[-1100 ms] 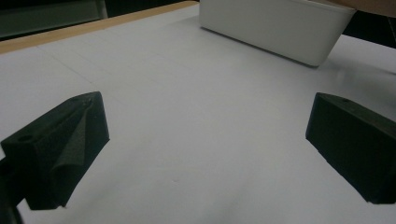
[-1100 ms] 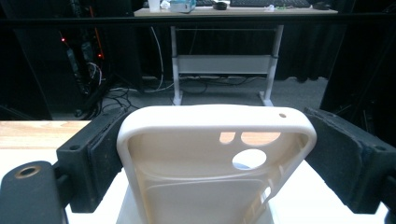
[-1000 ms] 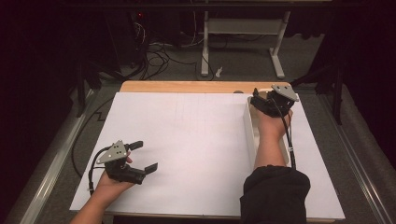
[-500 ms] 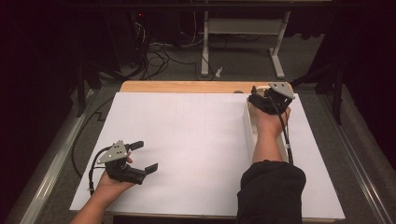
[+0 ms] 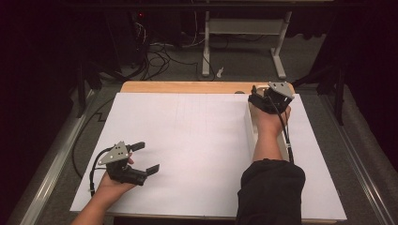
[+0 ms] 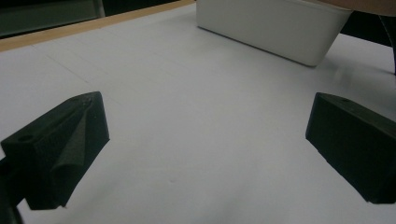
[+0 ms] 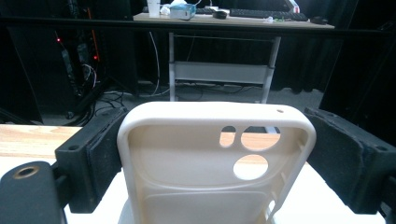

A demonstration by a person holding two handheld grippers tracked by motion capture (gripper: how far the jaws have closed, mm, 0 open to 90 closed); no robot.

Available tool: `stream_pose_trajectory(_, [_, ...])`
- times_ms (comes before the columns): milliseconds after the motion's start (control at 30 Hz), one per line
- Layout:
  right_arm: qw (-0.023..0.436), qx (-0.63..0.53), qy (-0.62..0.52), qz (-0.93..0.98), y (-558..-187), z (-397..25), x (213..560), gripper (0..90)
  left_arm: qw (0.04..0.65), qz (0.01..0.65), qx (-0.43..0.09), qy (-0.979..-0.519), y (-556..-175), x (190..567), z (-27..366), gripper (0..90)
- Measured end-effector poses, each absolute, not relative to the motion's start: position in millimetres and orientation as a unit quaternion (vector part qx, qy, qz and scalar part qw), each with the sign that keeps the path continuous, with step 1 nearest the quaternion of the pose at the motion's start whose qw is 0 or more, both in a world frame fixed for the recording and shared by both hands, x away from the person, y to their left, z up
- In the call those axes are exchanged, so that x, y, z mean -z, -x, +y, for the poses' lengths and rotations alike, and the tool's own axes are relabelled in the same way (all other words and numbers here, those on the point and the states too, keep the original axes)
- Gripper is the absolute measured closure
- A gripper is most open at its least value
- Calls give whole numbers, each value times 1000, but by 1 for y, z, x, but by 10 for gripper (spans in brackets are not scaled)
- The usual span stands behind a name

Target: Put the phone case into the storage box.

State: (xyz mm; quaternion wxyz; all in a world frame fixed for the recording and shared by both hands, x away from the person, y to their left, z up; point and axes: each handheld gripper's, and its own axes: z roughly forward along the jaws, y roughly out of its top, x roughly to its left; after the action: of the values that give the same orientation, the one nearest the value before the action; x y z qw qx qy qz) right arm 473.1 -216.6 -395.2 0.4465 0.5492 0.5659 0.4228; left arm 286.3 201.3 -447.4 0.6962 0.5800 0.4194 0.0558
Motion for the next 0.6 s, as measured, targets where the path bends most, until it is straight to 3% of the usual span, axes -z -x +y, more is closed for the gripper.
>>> stream_pose_trajectory(600, [441,-422,-538,581,-478,-217,394,101,695,419,-54,-582,-287,448,201,5])
